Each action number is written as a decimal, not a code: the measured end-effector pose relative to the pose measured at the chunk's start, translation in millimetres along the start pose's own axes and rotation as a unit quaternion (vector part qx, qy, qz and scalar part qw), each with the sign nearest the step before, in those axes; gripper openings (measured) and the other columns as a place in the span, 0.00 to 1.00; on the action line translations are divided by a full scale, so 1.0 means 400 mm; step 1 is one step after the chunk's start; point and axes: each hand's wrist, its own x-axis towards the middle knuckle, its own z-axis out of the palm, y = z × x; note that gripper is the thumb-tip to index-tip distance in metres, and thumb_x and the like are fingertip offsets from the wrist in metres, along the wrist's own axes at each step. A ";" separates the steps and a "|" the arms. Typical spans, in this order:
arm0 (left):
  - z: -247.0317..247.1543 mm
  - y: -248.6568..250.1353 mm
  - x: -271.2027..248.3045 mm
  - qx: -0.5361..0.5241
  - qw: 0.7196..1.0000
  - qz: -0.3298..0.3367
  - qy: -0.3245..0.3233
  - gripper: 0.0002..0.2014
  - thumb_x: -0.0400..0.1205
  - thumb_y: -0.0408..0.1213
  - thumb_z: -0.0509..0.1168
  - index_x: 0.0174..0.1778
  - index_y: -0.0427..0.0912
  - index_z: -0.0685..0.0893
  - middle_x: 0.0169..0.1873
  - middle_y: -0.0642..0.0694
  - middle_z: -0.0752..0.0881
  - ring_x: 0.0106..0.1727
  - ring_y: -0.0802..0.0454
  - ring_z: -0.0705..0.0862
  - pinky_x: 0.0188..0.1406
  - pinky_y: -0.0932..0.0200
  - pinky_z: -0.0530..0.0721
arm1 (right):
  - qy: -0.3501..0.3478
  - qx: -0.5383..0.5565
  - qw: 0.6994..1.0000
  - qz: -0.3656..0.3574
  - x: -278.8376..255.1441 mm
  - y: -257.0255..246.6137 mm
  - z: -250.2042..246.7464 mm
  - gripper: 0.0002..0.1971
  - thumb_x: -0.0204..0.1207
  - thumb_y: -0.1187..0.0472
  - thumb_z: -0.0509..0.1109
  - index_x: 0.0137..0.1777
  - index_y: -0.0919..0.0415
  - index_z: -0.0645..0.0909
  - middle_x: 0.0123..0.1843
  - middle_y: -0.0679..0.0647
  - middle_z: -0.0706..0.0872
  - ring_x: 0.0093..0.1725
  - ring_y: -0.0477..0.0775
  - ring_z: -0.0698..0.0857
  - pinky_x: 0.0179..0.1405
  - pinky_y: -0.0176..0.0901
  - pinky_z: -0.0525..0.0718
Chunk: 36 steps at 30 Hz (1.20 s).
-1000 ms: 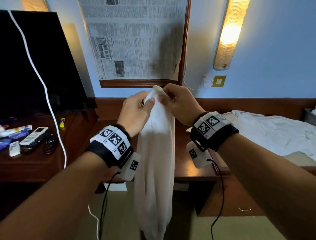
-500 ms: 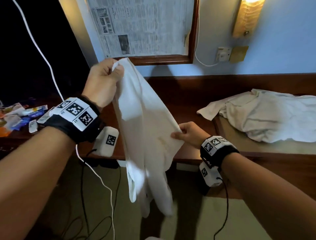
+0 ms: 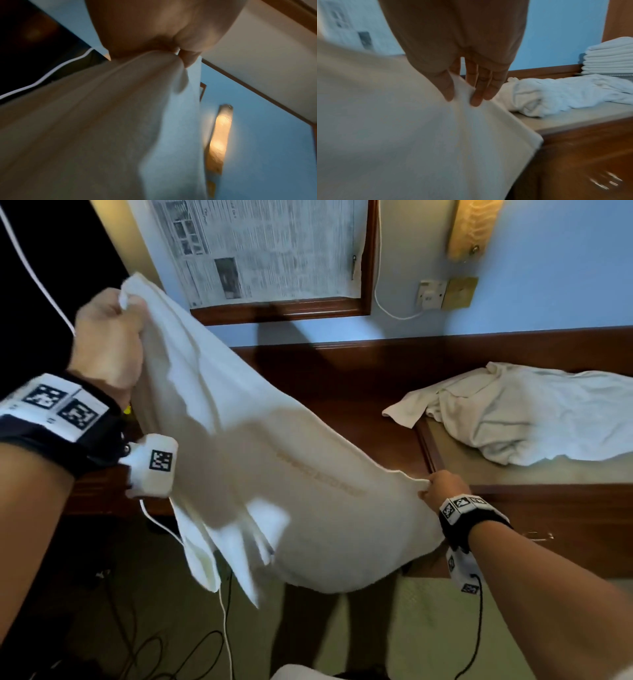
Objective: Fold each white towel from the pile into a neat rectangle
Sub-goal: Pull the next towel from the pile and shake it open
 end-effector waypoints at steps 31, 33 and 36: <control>0.024 -0.105 0.116 -0.007 0.962 0.155 -0.223 0.23 0.88 0.43 0.63 0.28 0.48 0.62 0.22 0.55 0.66 0.22 0.59 0.63 0.23 0.56 0.61 | -0.102 0.150 0.977 -0.111 -0.261 -0.270 0.143 0.08 0.82 0.54 0.70 0.41 0.50 0.84 0.40 0.49 0.87 0.38 0.44 0.83 0.37 0.36 0.78; 0.008 -0.114 0.145 -0.015 0.970 0.139 -0.197 0.25 0.84 0.51 0.64 0.29 0.47 0.59 0.24 0.50 0.65 0.25 0.51 0.63 0.24 0.48 0.61 | -0.103 0.114 0.988 -0.034 -0.257 -0.197 0.170 0.06 0.82 0.54 0.70 0.45 0.51 0.86 0.46 0.52 0.89 0.44 0.51 0.87 0.44 0.42 0.82; 0.000 -0.136 0.185 -0.006 0.974 0.108 -0.201 0.28 0.77 0.69 0.65 0.32 0.48 0.66 0.32 0.39 0.66 0.29 0.47 0.66 0.24 0.36 0.60 | -0.072 0.058 0.993 0.078 -0.262 -0.095 0.206 0.09 0.82 0.54 0.68 0.54 0.55 0.89 0.46 0.55 0.88 0.48 0.58 0.88 0.47 0.45 0.84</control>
